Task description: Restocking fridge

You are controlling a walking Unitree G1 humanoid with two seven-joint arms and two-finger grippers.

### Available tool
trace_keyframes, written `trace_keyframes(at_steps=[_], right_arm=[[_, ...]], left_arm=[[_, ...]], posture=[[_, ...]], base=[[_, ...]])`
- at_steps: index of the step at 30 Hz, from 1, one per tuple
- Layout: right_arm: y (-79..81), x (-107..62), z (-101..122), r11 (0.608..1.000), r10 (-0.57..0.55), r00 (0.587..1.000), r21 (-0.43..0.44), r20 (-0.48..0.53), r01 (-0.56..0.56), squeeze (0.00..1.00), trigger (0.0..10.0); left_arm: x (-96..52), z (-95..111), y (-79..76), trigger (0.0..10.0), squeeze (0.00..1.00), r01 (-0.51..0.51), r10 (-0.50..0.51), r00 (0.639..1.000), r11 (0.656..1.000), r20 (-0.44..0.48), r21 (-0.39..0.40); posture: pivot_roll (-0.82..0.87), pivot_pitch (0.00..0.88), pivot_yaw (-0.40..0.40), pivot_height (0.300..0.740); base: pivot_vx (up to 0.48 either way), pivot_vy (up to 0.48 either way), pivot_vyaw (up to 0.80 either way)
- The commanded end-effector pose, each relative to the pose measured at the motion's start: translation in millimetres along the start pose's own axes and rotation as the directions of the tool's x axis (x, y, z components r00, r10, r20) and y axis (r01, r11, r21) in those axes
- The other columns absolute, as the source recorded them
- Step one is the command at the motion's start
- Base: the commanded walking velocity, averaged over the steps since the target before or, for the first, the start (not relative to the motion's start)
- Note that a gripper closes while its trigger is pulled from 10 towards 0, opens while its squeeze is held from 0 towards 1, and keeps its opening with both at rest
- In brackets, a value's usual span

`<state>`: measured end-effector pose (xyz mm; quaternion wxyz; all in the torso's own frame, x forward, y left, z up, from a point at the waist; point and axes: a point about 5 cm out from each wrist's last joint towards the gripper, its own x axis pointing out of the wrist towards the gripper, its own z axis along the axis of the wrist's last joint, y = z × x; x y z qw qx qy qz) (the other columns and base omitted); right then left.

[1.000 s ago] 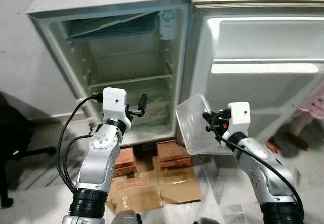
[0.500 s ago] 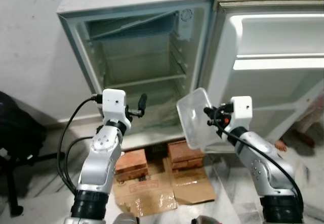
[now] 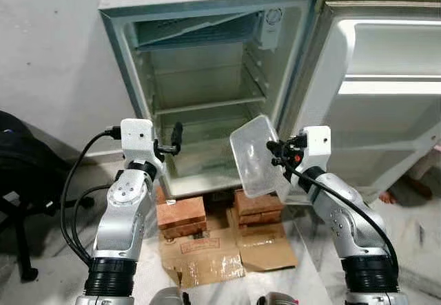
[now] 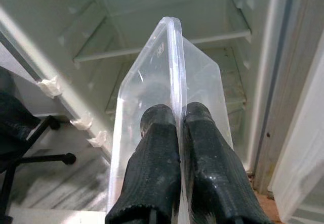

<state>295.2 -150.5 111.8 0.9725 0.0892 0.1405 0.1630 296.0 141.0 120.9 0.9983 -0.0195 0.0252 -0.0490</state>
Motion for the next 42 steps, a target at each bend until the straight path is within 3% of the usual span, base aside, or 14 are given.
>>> trace_keyframes(at_steps=[1,12,24,42], right_arm=[[4.0,3.5,6.6,0.999,0.033,0.999,-0.015,0.029,-0.033,0.0,10.0],[5.2,3.9,4.7,1.0,0.03,0.999,-0.007,0.036,-0.03,0.0,10.0],[2.8,4.9,4.0,1.0,0.015,0.999,-0.016,0.031,-0.014,0.0,10.0],[4.4,7.0,4.0,1.0,0.018,0.999,-0.023,0.041,-0.017,0.0,10.0]], left_arm=[[-0.3,1.4,4.2,10.0,0.0,-0.018,0.018,1.0,1.0,0.005,-0.007],[-1.1,0.4,1.1,10.0,0.0,-0.008,0.008,1.0,1.0,-0.002,-0.015],[-0.8,-2.4,1.2,10.0,0.0,-0.014,0.014,1.0,1.0,-0.016,-0.016],[1.6,-3.9,0.7,10.0,0.0,-0.02,0.02,0.999,1.0,-0.037,0.004]], posture=[[-0.01,0.0,0.011,0.74],[-0.01,0.0,0.011,0.74],[-0.01,0.0,0.005,0.74],[-0.01,0.0,0.008,0.74]], base=[[0.0,0.0,0.0],[0.123,0.0,0.52],[0.375,0.0,0.0],[0.328,0.268,0.0]])
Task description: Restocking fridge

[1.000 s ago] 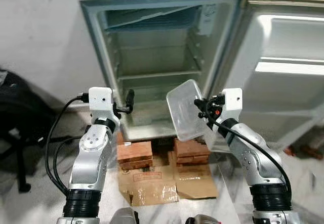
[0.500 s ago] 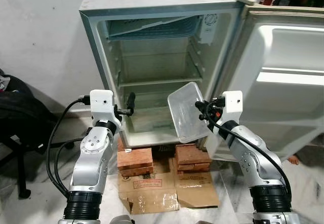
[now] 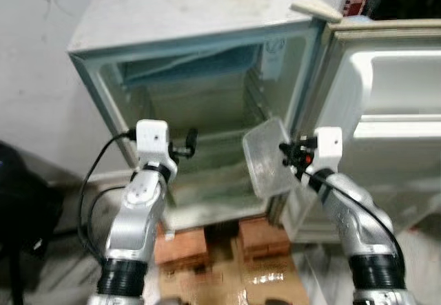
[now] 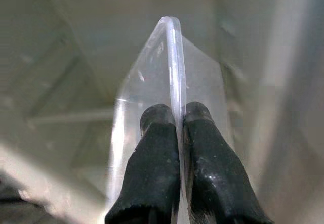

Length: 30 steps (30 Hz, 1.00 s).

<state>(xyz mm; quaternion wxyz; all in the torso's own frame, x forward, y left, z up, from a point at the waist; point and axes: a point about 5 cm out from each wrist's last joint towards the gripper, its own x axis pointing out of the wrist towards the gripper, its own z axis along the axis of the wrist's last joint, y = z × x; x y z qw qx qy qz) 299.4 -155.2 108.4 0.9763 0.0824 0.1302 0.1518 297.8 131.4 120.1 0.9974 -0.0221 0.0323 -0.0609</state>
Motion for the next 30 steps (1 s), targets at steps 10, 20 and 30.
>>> trace_keyframes(at_steps=[10,20,30], right_arm=[[9.0,8.2,7,0.999,0.034,0.999,-0.011,0.031,-0.034,0.0,10.0],[1.2,11.0,11,0.998,-0.058,0.996,0.002,0.072,0.058,0.0,10.0],[10.2,33.5,11,0.993,-0.115,0.992,0.003,0.055,0.115,0.0,10.0]], left_arm=[[0.8,-6,13.8,10.0,0.0,-0.082,0.083,0.995,0.996,-0.059,0.023],[-31.8,-29,18.3,10.0,0.0,0.03,-0.03,0.976,1.0,-0.218,-0.001],[-76.3,-42,20.6,10.0,0.0,0.089,-0.065,0.944,0.994,-0.324,0.059]], posture=[[0.0,0.0,0.005,0.74],[0.02,0.0,0.008,0.74],[0.07,0.0,-0.044,0.74]], base=[[0.0,0.0,0.0],[0.0,0.0,0.0],[0.0,0.0,0.0]])
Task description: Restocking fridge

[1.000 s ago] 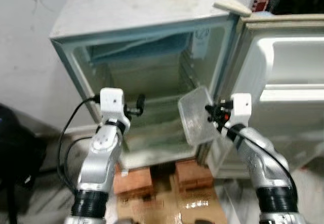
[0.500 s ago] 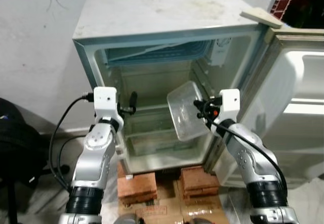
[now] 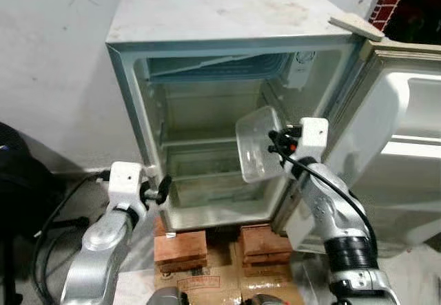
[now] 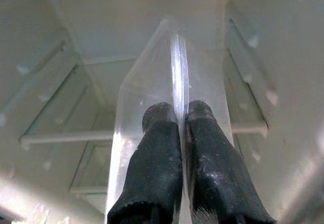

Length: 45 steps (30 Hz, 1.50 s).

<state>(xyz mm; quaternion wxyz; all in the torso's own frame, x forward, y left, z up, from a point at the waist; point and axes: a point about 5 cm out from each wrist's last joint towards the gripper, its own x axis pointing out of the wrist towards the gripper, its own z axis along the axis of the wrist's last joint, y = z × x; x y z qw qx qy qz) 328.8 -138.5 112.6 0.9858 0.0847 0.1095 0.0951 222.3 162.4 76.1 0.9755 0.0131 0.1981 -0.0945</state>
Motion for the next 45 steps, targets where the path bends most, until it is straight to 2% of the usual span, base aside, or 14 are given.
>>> trace_keyframes(at_steps=[1,11,22,36,40,45], right_arm=[[2.6,3.0,0,1.0,-0.004,1.0,0.003,0.0,0.004,0.0,10.0],[5.3,9.1,-1,1.0,-0.008,1.0,0.012,0.006,0.008,0.0,10.0],[2.5,10.5,0,1.0,-0.021,1.0,0.022,0.016,0.021,0.0,10.0],[-1.9,13.0,-3,0.998,-0.045,0.999,0.039,0.006,0.045,0.0,10.0],[-1.8,16.5,-4,0.995,-0.055,0.998,0.078,-0.004,0.055,0.0,10.0],[8.6,27.9,-13,0.987,-0.047,0.997,0.151,-0.062,0.056,0.0,10.0]], left_arm=[[-3.1,5,-3.9,10.0,0.0,0.02,-0.02,1.0,1.0,0.019,0.019],[-11.6,4,-13.9,10.0,0.0,0.047,-0.047,0.999,0.999,-0.003,0.003],[-11.9,6,-13.8,10.0,0.0,0.046,-0.046,0.999,0.999,-0.011,0.008],[-14.9,3,-11.5,10.0,0.0,-0.012,0.012,0.999,1.0,-0.039,0.012],[-20.8,2,-13.5,10.0,0.0,-0.023,0.023,0.998,1.0,-0.053,0.005],[-41.1,-6,-20.0,10.0,0.0,-0.024,0.022,0.994,1.0,-0.109,-0.016]], posture=[[0.08,0.0,-0.049,0.74],[0.08,0.0,-0.056,0.74],[0.08,0.0,-0.045,0.74],[0.1,0.003,-0.055,0.74],[0.11,0.03,-0.068,0.74],[0.15,0.088,-0.086,0.74]], base=[[0.0,0.0,0.0],[0.242,0.0,0.09],[0.302,0.0,0.04],[0.0,0.0,0.0],[0.0,0.0,0.0],[0.0,0.0,0.0]])
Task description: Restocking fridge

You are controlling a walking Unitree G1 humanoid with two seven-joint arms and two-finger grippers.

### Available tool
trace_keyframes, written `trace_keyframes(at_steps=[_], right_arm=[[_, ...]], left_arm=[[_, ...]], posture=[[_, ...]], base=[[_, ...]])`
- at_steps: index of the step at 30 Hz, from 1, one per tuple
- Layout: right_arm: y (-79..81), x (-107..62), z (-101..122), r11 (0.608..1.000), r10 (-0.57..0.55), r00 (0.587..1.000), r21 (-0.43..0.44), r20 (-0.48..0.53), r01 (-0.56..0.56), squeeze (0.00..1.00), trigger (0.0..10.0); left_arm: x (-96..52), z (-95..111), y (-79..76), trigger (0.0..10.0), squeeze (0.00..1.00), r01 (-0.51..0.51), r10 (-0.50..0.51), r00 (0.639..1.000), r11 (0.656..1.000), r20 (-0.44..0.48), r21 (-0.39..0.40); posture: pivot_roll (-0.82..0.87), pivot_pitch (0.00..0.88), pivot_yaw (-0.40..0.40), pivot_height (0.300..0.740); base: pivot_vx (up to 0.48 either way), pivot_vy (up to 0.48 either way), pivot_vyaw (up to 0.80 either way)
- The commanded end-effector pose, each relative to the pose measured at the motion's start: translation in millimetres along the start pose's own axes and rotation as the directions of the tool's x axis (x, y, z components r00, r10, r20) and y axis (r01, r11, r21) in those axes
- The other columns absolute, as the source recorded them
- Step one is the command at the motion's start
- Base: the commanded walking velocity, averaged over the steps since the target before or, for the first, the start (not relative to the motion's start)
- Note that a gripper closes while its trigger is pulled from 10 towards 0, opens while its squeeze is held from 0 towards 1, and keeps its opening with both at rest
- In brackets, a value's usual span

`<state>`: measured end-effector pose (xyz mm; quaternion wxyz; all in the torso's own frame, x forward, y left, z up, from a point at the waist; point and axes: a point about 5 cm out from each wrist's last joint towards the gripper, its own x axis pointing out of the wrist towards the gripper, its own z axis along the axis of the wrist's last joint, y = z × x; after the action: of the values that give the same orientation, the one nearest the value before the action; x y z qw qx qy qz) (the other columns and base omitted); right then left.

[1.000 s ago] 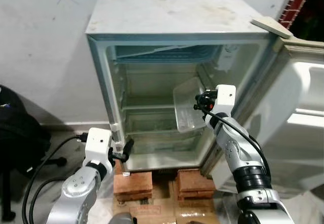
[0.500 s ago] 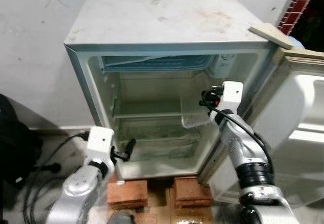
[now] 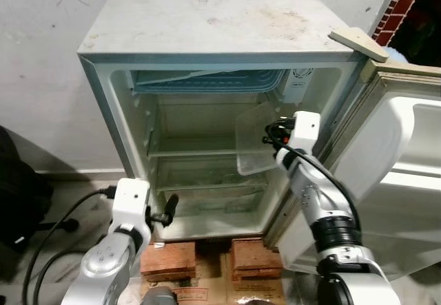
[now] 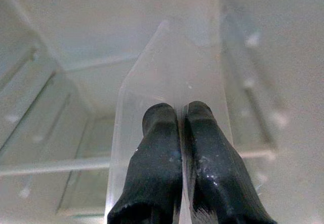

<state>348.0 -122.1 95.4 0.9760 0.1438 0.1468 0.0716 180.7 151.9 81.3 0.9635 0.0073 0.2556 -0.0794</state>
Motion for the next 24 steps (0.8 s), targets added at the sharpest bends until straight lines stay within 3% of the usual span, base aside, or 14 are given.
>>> trace_keyframes(at_steps=[1,4,9,17,24], right_arm=[[-0.4,2.5,2,1.0,-0.013,1.0,0.023,0.003,0.013,0.0,10.0],[1.1,5.2,1,0.999,-0.018,1.0,0.044,-0.008,0.018,0.0,10.0],[10.9,16.3,-1,0.993,-0.03,0.999,0.114,-0.033,0.033,0.0,10.0],[19.9,24.6,0,0.974,-0.061,0.998,0.214,-0.036,0.067,0.0,10.0],[21.9,30.9,13,0.938,-0.122,0.992,0.324,-0.02,0.122,0.0,10.0]], left_arm=[[-3.9,4,-1.7,10.0,0.0,0.0,0.0,1.0,1.0,0.008,0.01],[-9.3,2,-2.8,10.0,0.0,-0.003,0.003,1.0,1.0,0.001,0.002],[-31.9,-2,-8.0,10.0,0.0,-0.012,0.012,1.0,0.999,-0.007,-0.032],[-53.3,-12,-13.5,10.0,0.0,-0.038,0.035,0.998,0.998,-0.058,-0.05],[-60.8,-12,-16.3,10.0,0.0,-0.048,0.044,0.996,0.997,-0.071,-0.058]], posture=[[0.15,0.088,-0.086,0.74],[0.16,0.109,-0.09,0.74],[0.21,0.179,-0.108,0.74],[0.25,0.21,-0.124,0.74],[0.28,0.225,-0.135,0.74]], base=[[0.0,0.0,0.0],[0.0,0.0,0.0],[0.0,0.0,0.0],[0.0,0.0,0.0],[0.0,0.0,0.0]])
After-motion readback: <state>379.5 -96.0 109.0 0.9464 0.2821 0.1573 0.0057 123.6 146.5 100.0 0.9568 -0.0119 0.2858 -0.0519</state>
